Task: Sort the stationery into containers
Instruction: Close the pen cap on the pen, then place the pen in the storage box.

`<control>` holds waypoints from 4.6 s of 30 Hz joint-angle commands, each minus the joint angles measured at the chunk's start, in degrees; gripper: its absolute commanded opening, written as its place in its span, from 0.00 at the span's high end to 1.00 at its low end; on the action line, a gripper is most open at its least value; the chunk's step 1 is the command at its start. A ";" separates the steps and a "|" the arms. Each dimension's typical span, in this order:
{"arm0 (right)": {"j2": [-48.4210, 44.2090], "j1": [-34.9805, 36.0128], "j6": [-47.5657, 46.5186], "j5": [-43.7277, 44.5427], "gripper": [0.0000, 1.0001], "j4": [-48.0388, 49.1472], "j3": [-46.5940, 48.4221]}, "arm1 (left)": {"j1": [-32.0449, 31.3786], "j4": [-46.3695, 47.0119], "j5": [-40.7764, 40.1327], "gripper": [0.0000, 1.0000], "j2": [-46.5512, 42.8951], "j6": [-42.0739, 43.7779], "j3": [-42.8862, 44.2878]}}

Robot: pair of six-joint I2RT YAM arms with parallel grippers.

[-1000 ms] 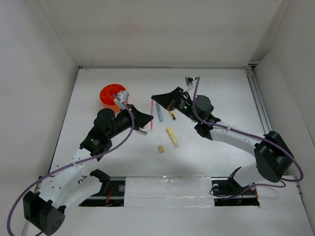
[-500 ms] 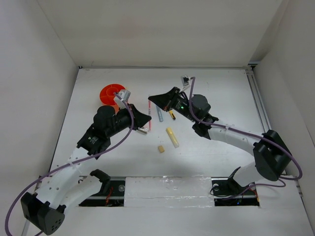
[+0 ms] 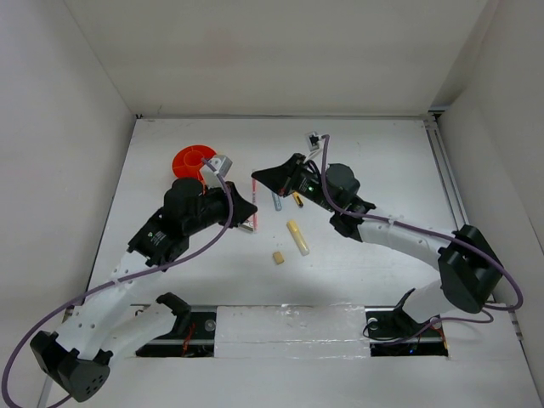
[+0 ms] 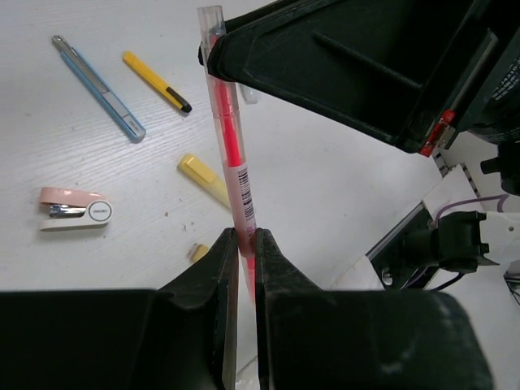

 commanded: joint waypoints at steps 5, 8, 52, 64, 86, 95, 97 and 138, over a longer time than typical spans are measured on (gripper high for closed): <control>0.54 3.50 -3.38 -13.55 1.00 -11.54 -0.12 | 0.47 12.20 -6.10 1.00 -1.12 4.27 6.52; 0.55 2.98 -4.96 -14.71 1.00 -14.17 1.28 | 0.47 11.31 -5.41 1.00 -1.12 5.42 7.13; -12.90 -10.38 -20.78 -18.40 0.20 -14.09 -5.39 | 1.61 3.48 -36.86 1.00 17.68 24.12 16.89; -9.21 -12.67 -25.97 -20.42 0.20 -15.67 -5.30 | 13.28 34.17 -19.37 1.00 17.86 48.76 2.21; -4.29 -12.67 -25.97 -21.48 0.21 -15.15 -4.78 | 20.51 37.67 -6.54 1.00 32.37 54.55 4.95; -3.14 -12.67 -25.97 -22.53 0.23 -14.62 -4.78 | 20.51 43.04 -8.56 1.00 33.51 54.02 -0.95; -3.14 -12.67 -25.97 -22.53 0.23 -14.62 -4.78 | 20.51 43.04 -8.56 1.00 34.03 54.02 -1.48; -3.14 -12.67 -25.44 -23.06 0.23 -14.09 -4.78 | 20.51 48.84 -17.70 0.74 36.50 52.88 -6.58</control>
